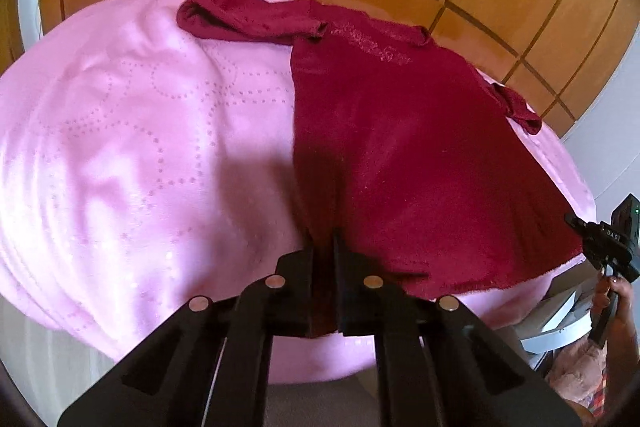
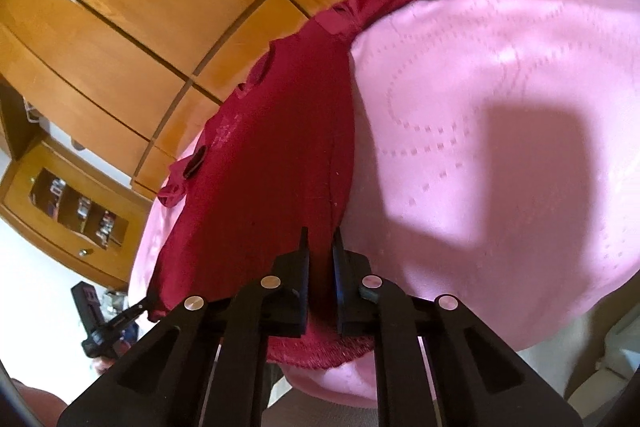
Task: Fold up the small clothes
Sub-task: 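Grasp the sleeve cuff with the right gripper and lift it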
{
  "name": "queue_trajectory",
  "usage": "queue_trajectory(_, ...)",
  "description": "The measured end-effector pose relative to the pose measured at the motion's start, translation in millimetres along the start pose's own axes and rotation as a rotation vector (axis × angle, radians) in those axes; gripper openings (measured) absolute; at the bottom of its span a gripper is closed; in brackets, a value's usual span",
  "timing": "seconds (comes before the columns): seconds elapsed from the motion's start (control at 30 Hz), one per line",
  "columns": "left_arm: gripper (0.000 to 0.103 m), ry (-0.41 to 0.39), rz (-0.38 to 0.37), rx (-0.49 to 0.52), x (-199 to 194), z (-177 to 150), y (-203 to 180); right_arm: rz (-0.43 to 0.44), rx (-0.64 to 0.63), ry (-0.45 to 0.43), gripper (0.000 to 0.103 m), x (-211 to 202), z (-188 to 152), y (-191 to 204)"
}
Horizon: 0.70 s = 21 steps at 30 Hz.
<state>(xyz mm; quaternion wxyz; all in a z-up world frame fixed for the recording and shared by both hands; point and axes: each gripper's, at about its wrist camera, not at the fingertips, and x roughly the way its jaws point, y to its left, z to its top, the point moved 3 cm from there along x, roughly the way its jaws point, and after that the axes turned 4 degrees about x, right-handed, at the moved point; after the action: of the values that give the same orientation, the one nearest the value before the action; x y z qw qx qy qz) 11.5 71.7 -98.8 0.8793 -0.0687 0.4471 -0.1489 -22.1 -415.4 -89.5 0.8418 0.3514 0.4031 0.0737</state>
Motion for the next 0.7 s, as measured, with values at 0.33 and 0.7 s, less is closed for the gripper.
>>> queue_trajectory(0.33, 0.007, 0.032, -0.036, -0.023, -10.8, -16.7, 2.6, -0.013, 0.026, 0.028, 0.008, -10.9, -9.4, -8.6)
queue_trajectory(0.7, 0.078, -0.097, -0.028, -0.267, -17.3, 17.1, 42.9, -0.065, -0.03, -0.102, 0.061, -2.8, 12.3, -10.1)
